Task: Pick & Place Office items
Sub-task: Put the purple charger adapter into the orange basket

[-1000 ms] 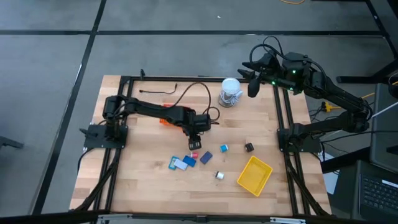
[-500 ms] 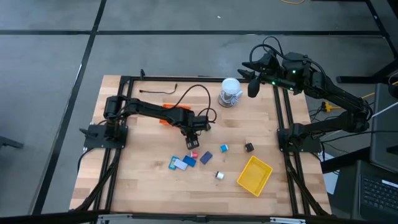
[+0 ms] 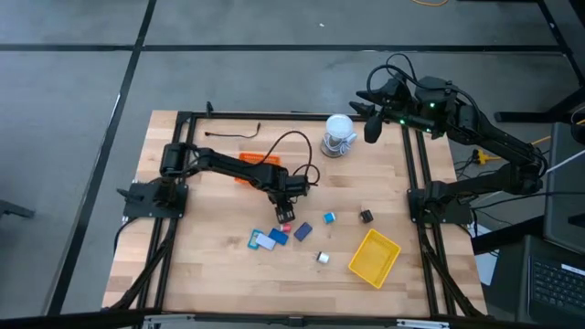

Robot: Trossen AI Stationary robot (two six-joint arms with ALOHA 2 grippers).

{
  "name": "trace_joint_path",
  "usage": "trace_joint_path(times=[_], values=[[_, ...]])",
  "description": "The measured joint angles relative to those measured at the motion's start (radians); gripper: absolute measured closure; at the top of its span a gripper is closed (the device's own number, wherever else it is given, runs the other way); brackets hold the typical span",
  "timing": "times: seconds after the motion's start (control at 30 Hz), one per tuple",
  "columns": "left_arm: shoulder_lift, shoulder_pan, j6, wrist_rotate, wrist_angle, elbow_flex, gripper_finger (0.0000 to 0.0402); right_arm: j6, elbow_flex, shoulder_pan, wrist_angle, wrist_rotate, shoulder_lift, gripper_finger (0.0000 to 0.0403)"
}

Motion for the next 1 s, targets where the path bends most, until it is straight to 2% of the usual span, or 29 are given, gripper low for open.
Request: trace_joint_path(times=[0.2,0.37,0.43,0.57,0.63,0.87,0.93,1.0], values=[[0.03,0.001,0.002,0.018,0.0,0.005,0.0215,0.008,0.0,0.0,-0.003,0.0,0.0,0.0231],[0.025,0.013,-0.001,0.035,0.008,0.012,0.0271,0.012,0.0,0.0,-0.003,0.003,0.0,0.0231],[0.02,0.031,-0.001,0.081,0.032,0.016,0.0274,0.011,0.0,0.0,-0.003,0.003,0.0,0.0231],[-0.008,0.079,-0.025,0.228,0.208,0.02,0.0274,0.011,0.0,0.0,-0.002,0.003,0.0,0.0231],[-0.029,0.108,-0.059,0.276,0.367,0.023,0.0274,0.011,0.0,0.0,-0.002,0.003,0.0,0.0231],[-0.133,0.213,-0.134,0.313,0.778,0.023,0.0274,0.018,0.0,-0.002,-0.002,0.011,0.0,0.0231],[-0.168,0.247,-0.118,0.303,0.802,0.024,0.0274,0.019,0.0,-0.002,-0.002,0.011,0.0,0.0231],[-0.2,0.277,-0.075,0.261,0.737,0.024,0.0274,0.022,0.0,-0.004,-0.001,0.012,0.0,0.0231]])
